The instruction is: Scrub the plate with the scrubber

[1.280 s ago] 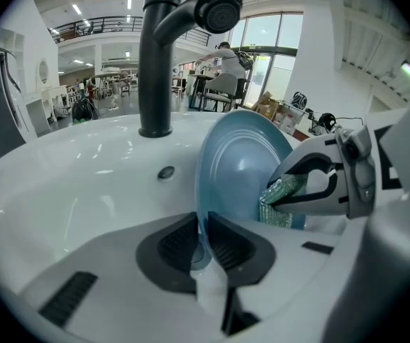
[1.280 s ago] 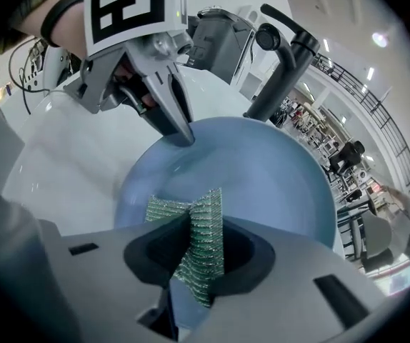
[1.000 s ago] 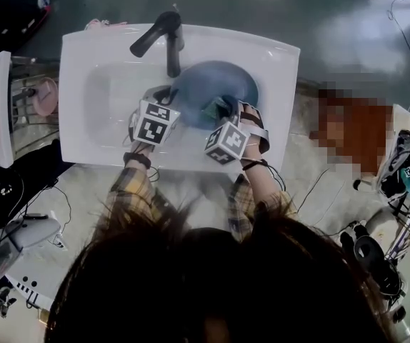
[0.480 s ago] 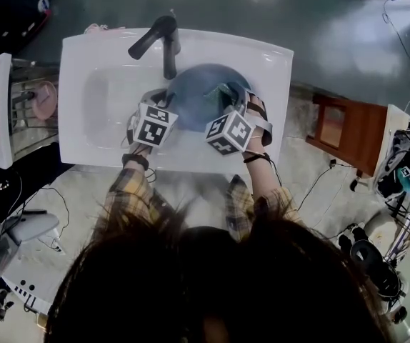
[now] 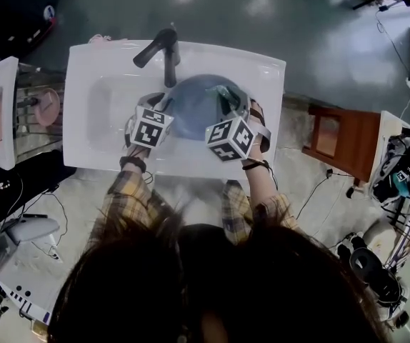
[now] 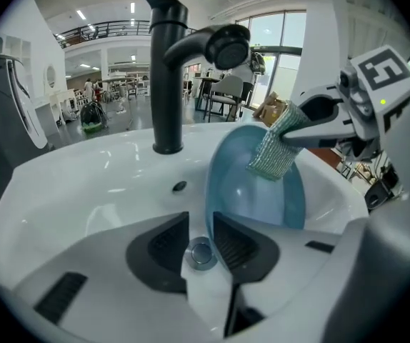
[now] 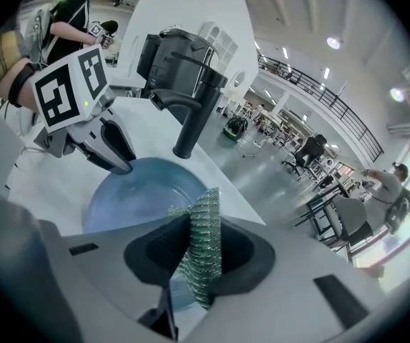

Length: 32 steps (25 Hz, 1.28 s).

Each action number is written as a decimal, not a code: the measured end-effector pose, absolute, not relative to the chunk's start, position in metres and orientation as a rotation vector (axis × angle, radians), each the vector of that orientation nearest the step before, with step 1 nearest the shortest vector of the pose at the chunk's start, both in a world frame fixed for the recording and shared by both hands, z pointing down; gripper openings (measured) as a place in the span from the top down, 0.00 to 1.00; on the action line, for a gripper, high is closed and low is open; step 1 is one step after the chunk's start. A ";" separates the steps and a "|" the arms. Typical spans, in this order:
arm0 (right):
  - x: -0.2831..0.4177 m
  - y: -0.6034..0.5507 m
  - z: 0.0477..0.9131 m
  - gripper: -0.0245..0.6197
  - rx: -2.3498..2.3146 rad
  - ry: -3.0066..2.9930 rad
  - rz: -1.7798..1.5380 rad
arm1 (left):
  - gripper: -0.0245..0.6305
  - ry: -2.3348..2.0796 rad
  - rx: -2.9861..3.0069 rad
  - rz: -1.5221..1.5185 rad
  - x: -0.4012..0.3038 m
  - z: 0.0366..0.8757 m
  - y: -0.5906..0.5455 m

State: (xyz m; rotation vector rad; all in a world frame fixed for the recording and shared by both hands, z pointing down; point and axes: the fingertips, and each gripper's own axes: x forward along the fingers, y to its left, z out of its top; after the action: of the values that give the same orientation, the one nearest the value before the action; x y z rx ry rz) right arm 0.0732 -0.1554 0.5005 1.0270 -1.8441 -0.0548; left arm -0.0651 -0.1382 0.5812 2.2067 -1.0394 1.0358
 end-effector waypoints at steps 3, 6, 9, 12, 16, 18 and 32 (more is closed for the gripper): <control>0.073 -0.153 0.484 0.80 1.064 -1.882 -0.026 | 0.83 -1.043 2.205 1.005 -0.066 0.570 -0.137; 0.075 -0.151 0.466 0.80 1.124 -1.942 0.049 | 0.83 -1.055 2.212 0.956 -0.064 0.556 -0.134; 0.076 -0.148 0.446 0.80 1.149 -1.981 0.065 | 0.83 -1.062 2.210 0.893 -0.064 0.542 -0.127; 0.075 -0.142 0.426 0.80 1.166 -2.026 0.080 | 0.83 -1.080 2.209 0.796 -0.063 0.521 -0.123; 0.074 -0.134 0.397 0.80 1.195 -2.107 0.126 | 0.83 -1.074 2.252 0.639 -0.053 0.481 -0.121; 0.071 -0.132 0.379 0.80 1.213 -2.164 0.153 | 0.83 -1.064 2.306 0.585 -0.047 0.458 -0.122; 0.076 -0.117 0.248 0.80 1.358 -2.590 0.273 | 0.93 -0.953 2.544 0.029 -0.006 0.278 -0.120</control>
State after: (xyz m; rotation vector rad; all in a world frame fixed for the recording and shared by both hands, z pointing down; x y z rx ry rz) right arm 0.0758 -0.1166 0.2484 1.3581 -2.5898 0.2728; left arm -0.0062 -0.1204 0.2781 2.5439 -0.9528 0.0294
